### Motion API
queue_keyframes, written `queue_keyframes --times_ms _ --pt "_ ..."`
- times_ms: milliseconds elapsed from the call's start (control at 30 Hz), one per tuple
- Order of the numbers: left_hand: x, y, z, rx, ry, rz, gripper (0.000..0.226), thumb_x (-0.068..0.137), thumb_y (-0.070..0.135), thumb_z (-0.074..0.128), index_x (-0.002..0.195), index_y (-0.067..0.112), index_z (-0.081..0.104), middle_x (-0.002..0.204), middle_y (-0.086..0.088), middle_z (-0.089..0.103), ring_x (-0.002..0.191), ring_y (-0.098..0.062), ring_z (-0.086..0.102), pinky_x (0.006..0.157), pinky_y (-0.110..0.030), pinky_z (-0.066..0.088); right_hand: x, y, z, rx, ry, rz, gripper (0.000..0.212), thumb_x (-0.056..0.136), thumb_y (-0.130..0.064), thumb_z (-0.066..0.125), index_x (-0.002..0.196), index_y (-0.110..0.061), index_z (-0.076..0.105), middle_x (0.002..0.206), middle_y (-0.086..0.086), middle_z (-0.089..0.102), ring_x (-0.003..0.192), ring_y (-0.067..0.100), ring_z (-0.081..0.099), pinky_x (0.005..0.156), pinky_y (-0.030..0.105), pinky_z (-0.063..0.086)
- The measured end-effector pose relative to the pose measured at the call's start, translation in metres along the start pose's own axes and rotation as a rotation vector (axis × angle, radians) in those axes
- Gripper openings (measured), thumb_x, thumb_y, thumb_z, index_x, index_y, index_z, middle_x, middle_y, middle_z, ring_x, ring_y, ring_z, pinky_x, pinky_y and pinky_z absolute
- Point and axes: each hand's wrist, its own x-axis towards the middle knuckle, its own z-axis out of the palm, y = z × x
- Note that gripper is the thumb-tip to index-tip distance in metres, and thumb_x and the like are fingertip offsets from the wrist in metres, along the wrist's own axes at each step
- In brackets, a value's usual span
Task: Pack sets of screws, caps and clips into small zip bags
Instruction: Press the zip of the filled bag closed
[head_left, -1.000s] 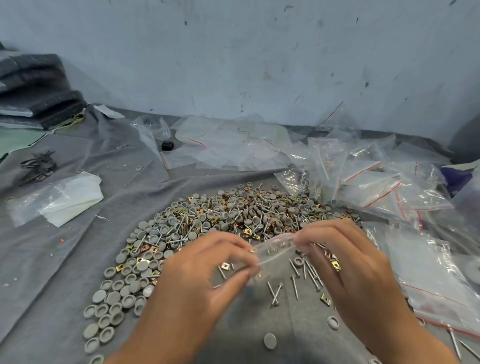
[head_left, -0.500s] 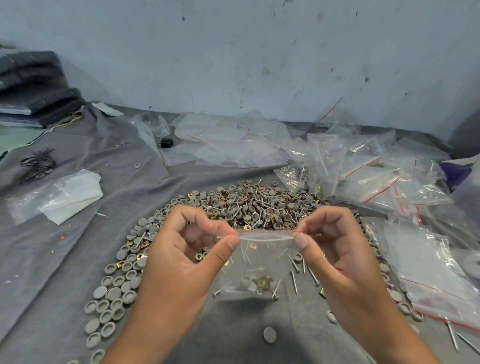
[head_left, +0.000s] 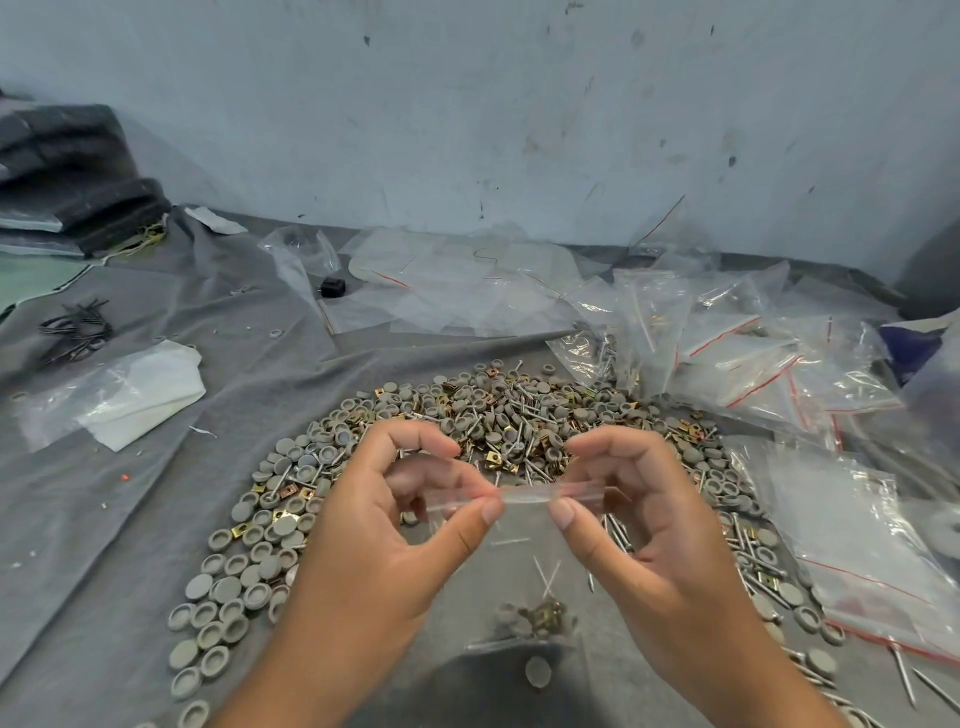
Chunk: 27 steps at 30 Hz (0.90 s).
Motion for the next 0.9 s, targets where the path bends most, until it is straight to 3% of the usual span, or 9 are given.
queue_keyframes --times_ms 200,333,500,633,700,833,900 --pt "-0.0006 0.0002 0.0027 0.039 -0.026 0.033 0.029 0.076 0.037 0.079 0.094 0.035 0.056 0.093 -0.004 0.075 0.087 -0.017 0.071 0.075 -0.019 0.053 0.0014 -0.0020 0.0035 -0.015 -0.011 -0.018 0.028 0.088 -0.045 0.069 0.113 -0.045 0.057 0.098 -0.008 0.072 0.094 0.017 0.070 0.078 0.022 0.054" --pt "-0.0006 -0.0019 0.0039 0.039 -0.012 0.039 0.036 0.071 0.039 0.083 0.096 0.039 0.058 0.093 -0.003 0.076 0.088 -0.019 0.073 0.074 -0.018 0.053 -0.0007 0.0005 0.0064 0.008 0.023 -0.009 0.023 0.086 -0.046 0.068 0.105 -0.046 0.055 0.098 -0.007 0.073 0.094 0.019 0.070 0.077 0.030 0.055" --pt "-0.0017 -0.0010 0.0058 0.066 -0.017 0.043 0.034 0.071 0.040 0.082 0.095 0.038 0.057 0.089 -0.003 0.076 0.083 -0.016 0.074 0.072 -0.017 0.054 -0.0010 -0.0012 0.0087 0.012 0.001 -0.027 0.022 0.088 -0.043 0.069 0.104 -0.045 0.054 0.098 -0.008 0.071 0.092 0.017 0.070 0.075 0.020 0.053" --pt "-0.0018 -0.0012 0.0052 0.094 -0.044 0.053 0.034 0.076 0.038 0.081 0.092 0.032 0.051 0.089 -0.005 0.075 0.081 -0.018 0.072 0.073 -0.019 0.052 -0.0014 -0.0032 0.0083 -0.009 -0.023 -0.022 0.036 0.087 -0.050 0.071 0.116 -0.046 0.052 0.100 -0.009 0.073 0.095 0.017 0.071 0.066 0.034 0.058" --pt "-0.0021 -0.0020 0.0056 0.119 -0.053 0.064 0.035 0.078 0.037 0.080 0.092 0.031 0.049 0.090 -0.004 0.076 0.083 -0.019 0.072 0.076 -0.023 0.053 -0.0017 -0.0033 0.0090 -0.029 -0.023 -0.029 0.036 0.085 -0.052 0.073 0.115 -0.046 0.053 0.099 -0.011 0.074 0.094 0.016 0.072 0.067 0.038 0.057" --pt "-0.0007 -0.0002 0.0065 0.120 -0.045 0.052 0.041 0.074 0.049 0.084 0.094 0.036 0.051 0.092 -0.002 0.078 0.089 -0.022 0.074 0.084 -0.045 0.053 -0.0018 0.0000 0.0073 -0.038 0.008 -0.036 0.032 0.085 -0.048 0.072 0.110 -0.044 0.054 0.097 -0.012 0.074 0.093 0.014 0.072 0.073 0.031 0.058" --pt "0.0001 0.0005 0.0056 0.098 -0.032 0.038 0.039 0.073 0.046 0.086 0.096 0.038 0.054 0.093 -0.002 0.078 0.091 -0.023 0.074 0.084 -0.053 0.053 -0.0014 0.0008 0.0063 -0.026 0.033 -0.028 0.031 0.083 -0.049 0.071 0.107 -0.045 0.054 0.097 -0.010 0.074 0.092 0.014 0.072 0.074 0.030 0.058"
